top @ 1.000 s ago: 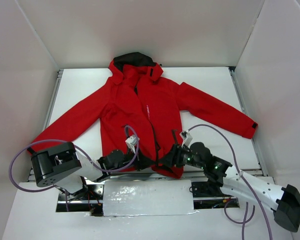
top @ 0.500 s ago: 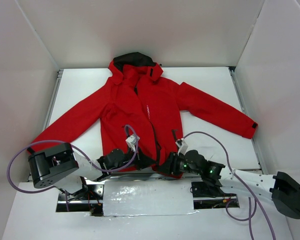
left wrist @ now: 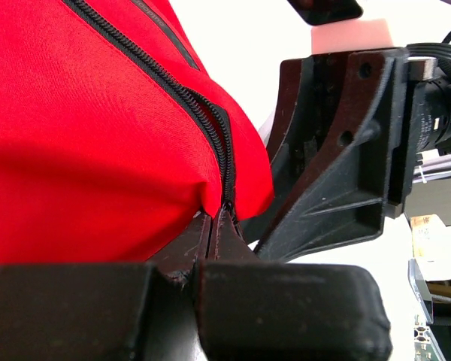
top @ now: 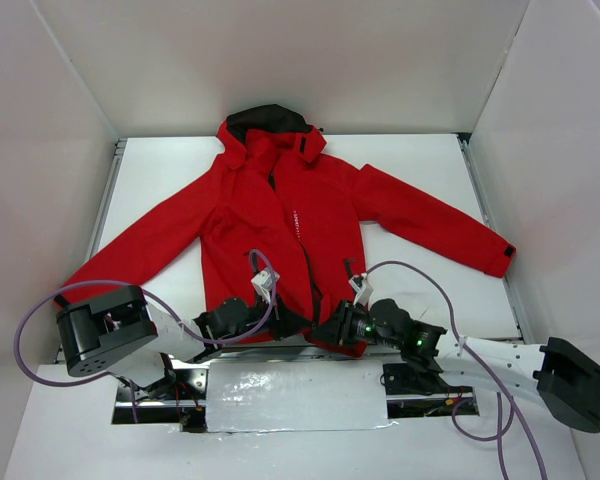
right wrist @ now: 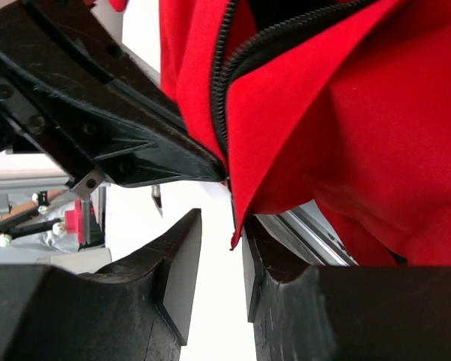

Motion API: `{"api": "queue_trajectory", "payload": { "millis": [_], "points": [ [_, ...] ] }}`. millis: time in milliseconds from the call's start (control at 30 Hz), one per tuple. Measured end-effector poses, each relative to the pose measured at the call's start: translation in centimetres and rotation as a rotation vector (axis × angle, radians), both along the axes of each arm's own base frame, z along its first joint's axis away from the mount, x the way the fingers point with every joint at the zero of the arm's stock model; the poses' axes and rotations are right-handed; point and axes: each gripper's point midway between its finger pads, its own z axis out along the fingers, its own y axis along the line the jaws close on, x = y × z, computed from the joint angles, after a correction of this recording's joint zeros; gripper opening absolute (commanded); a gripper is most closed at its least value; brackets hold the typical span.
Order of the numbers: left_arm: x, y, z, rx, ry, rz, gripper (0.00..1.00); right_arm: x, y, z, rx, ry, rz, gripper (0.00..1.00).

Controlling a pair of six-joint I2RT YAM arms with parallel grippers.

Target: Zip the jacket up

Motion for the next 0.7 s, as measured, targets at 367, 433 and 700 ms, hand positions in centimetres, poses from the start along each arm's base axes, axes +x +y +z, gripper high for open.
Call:
{"api": "queue_trajectory", "payload": {
  "millis": [367,433,700],
  "points": [
    [0.0,0.0,0.0,0.0,0.0,0.0,0.0,-0.5,0.5,-0.2,0.013,0.053,-0.018,0.3],
    [0.0,0.0,0.0,-0.001,-0.001,0.0,0.0,-0.4,0.5,0.2,0.025,0.05,-0.03,0.26],
    [0.0,0.0,0.0,-0.001,-0.001,0.0,0.0,0.0,0.5,0.7,0.048,0.053,-0.076,0.21]
  ]
}}
